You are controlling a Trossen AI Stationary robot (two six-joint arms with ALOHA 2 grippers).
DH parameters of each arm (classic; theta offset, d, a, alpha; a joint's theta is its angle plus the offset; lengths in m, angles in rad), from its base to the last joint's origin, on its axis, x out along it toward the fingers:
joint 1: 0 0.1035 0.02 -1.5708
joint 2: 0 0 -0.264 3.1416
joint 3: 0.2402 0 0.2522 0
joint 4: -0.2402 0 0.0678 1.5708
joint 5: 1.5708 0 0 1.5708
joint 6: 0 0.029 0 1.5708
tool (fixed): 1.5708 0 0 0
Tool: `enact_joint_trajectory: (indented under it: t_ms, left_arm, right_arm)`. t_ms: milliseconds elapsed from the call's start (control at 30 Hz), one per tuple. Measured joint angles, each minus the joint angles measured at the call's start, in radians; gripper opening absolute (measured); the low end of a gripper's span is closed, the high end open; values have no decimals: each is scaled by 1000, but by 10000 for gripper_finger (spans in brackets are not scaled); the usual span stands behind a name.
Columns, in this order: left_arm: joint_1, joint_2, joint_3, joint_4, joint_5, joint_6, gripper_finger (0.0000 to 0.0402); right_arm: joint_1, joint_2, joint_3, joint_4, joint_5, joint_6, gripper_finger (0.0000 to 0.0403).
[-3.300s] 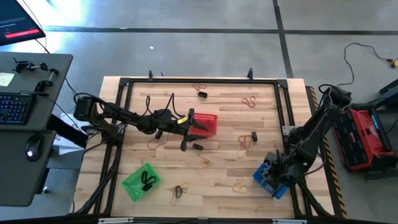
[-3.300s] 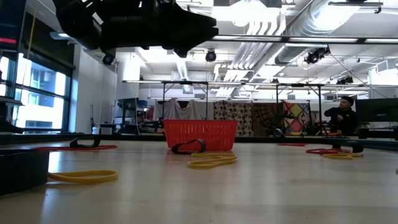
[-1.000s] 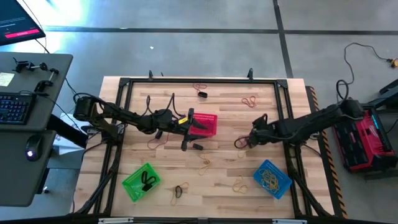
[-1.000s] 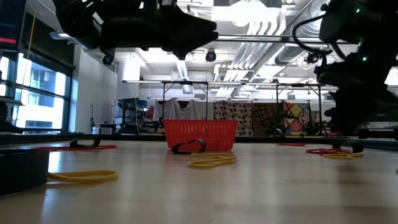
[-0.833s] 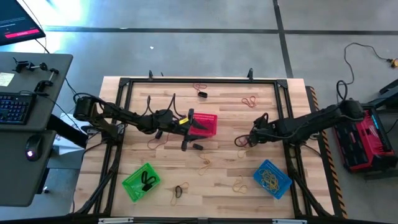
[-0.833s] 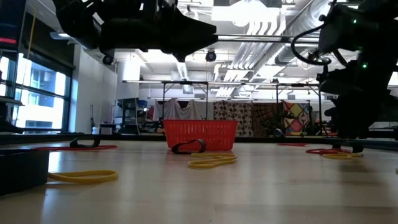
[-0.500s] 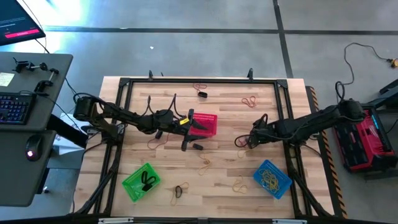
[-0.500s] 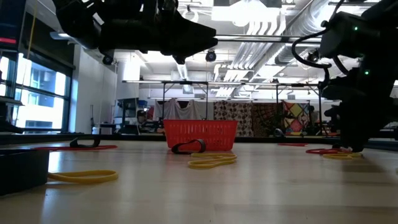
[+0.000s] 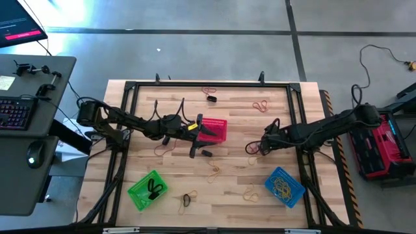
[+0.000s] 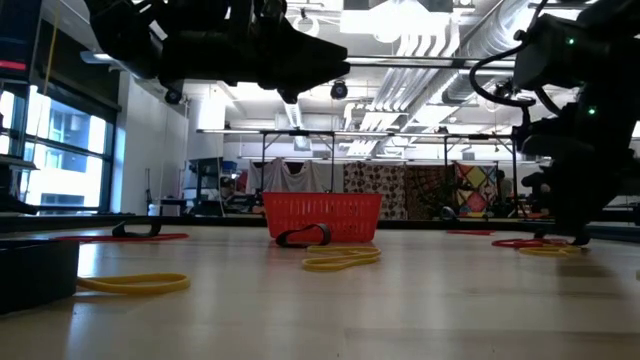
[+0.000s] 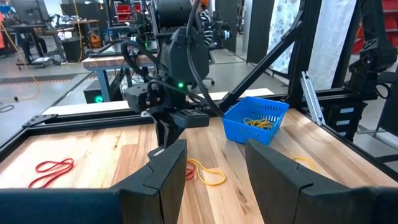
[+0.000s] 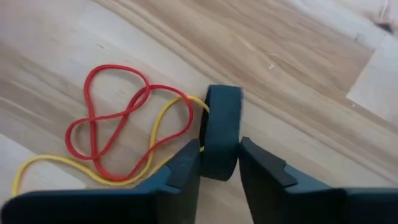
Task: Sort rubber bands into baskets
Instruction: Put the black rubber band into the green bin
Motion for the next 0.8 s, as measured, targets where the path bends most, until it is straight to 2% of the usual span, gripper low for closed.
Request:
enact_joint_trajectory:
  t_ms: [233,533,800]
  left_arm:
    - [0,0,0,-2,0,-8,156]
    - [0,0,0,-6,0,-9,156]
    - [0,0,0,-63,-4,-9,156]
  right_arm:
    - [0,0,12,1,0,-36,10]
    - [11,-9,18,-17,28,-80,4]
    - [78,-22,185,-185,159,-105,2]
